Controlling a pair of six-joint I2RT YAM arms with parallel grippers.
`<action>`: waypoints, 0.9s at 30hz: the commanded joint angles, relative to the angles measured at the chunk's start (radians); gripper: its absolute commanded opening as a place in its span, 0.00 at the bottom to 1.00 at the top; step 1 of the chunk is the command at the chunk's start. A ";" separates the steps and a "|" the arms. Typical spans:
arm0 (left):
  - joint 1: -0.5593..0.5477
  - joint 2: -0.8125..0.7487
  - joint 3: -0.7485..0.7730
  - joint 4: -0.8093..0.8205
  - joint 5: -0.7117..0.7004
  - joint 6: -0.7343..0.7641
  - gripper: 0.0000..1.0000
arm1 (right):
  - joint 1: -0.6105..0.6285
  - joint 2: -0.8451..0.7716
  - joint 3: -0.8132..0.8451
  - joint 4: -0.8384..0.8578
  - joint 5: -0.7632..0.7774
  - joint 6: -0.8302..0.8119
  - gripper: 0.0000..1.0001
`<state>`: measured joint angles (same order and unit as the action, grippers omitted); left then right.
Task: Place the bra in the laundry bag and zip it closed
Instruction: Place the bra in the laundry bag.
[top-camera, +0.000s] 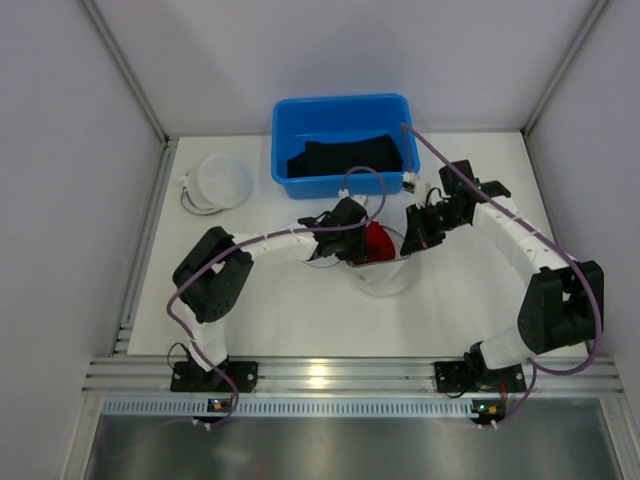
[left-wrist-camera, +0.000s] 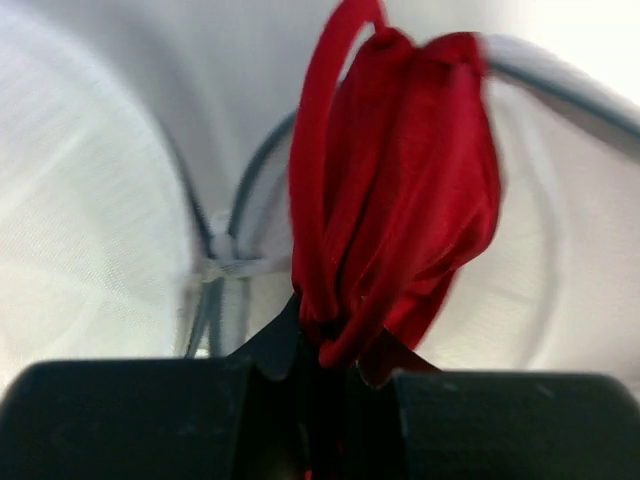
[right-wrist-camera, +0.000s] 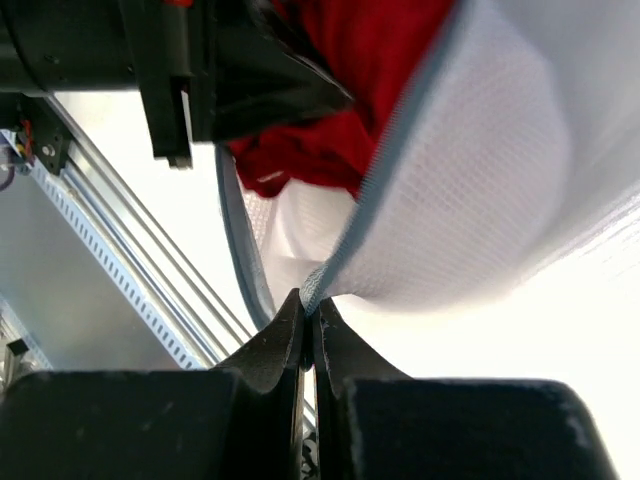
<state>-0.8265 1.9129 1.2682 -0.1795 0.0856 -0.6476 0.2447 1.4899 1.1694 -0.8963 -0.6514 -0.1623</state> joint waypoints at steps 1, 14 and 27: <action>0.012 -0.159 -0.107 -0.253 -0.292 0.143 0.00 | -0.008 -0.042 0.013 0.056 -0.062 0.006 0.00; -0.183 -0.180 0.000 -0.371 -0.618 0.347 0.00 | 0.021 0.056 -0.019 0.187 -0.202 0.135 0.00; -0.200 -0.193 0.028 -0.351 -0.433 0.252 0.57 | -0.015 0.067 -0.066 0.194 -0.179 0.124 0.00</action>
<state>-1.0283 1.8160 1.2884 -0.5255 -0.4438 -0.3847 0.2485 1.5612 1.1057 -0.7326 -0.8108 -0.0292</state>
